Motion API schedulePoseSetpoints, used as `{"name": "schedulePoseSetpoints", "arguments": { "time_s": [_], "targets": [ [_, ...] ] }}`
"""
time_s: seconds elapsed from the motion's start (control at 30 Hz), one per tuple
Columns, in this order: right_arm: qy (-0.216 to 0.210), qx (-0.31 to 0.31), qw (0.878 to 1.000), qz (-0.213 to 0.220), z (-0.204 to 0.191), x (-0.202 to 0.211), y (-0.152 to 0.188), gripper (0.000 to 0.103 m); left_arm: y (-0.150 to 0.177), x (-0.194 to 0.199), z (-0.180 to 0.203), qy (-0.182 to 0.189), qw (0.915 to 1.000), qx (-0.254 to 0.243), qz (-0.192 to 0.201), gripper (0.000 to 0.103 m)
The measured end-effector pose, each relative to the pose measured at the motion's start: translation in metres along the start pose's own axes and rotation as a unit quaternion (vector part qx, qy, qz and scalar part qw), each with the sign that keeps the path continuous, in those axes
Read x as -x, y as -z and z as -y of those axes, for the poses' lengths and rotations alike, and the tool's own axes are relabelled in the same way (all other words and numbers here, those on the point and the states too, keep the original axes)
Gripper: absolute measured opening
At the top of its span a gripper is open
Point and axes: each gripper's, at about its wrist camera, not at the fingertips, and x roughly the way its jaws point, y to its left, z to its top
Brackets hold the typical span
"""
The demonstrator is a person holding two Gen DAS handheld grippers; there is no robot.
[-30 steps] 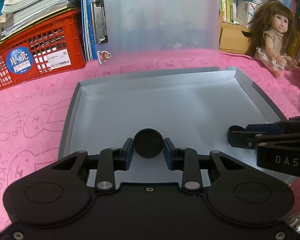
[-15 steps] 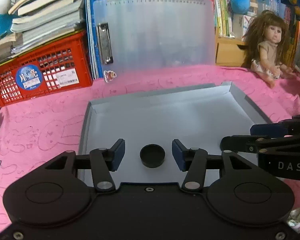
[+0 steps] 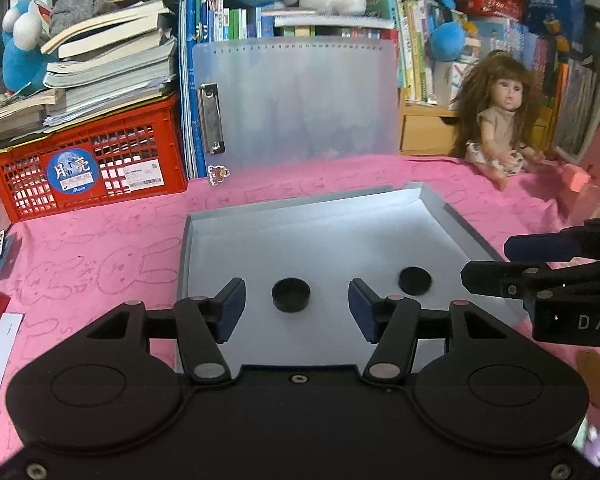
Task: Organize objects
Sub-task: 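Withdraw both grippers from the box toward the plush toys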
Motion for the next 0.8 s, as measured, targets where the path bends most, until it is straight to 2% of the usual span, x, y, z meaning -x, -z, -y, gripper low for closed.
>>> {"name": "schedulePoseSetpoints", "arguments": {
  "time_s": [0.53,0.8],
  "targets": [
    [0.006,0.021,0.998,0.053,-0.022,0.08,0.054,0.077,0.059,0.088,-0.015,0.024,0.9988,0.018,0.038,0.068],
    [0.031,0.02,0.998,0.046,-0.023,0.1,0.09,0.081,0.1,0.119,-0.02,0.015,0.9984,0.018,0.051,0.076]
  ]
}}
